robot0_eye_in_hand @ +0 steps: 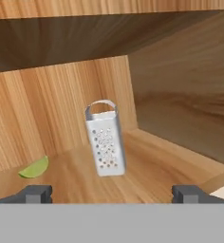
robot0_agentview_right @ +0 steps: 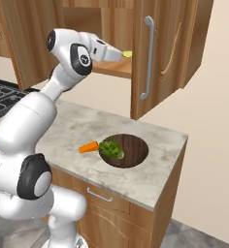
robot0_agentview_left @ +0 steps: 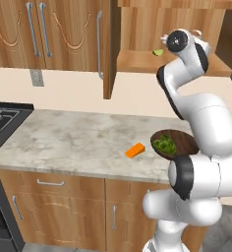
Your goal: Pick the cheese from the fridge and the cheese grater from the cabinet and place them next to the salad bowl.
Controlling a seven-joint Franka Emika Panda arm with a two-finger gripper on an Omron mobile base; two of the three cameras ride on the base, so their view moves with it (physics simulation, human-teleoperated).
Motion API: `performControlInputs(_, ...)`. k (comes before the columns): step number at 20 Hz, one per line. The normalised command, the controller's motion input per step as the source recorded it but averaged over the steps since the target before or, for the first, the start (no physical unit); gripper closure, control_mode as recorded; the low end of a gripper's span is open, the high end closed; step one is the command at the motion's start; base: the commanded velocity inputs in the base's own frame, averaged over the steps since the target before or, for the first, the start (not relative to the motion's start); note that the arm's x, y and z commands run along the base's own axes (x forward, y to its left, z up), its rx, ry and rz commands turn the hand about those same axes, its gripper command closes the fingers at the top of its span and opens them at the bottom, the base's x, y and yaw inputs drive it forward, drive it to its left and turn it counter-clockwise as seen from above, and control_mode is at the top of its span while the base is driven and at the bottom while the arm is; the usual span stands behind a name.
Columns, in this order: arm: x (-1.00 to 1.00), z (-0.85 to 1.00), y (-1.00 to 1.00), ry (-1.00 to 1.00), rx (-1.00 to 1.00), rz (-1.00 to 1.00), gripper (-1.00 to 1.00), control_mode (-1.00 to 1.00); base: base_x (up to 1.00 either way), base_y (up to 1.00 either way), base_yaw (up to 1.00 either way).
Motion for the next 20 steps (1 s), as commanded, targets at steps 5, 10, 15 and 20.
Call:
performControlInputs(5, 0.0, -0.03, -0.06, -0.12, -0.13, 0.07, -1.0, -1.0, 0.0, 0.0, 0.0)
performControlInputs(10, 0.25, 0.0, 0.0, 0.0, -0.01, 0.0, -1.0, -1.0, 0.0, 0.0, 0.0)
performControlInputs(15, 0.1, 0.0, -0.01, 0.0, -0.01, 0.0, -1.0, -1.0, 0.0, 0.0, 0.0)
performControlInputs(20, 0.05, 0.18, -0.07, 0.0, -0.07, 0.0, -1.0, -1.0, 0.0, 0.0, 0.0)
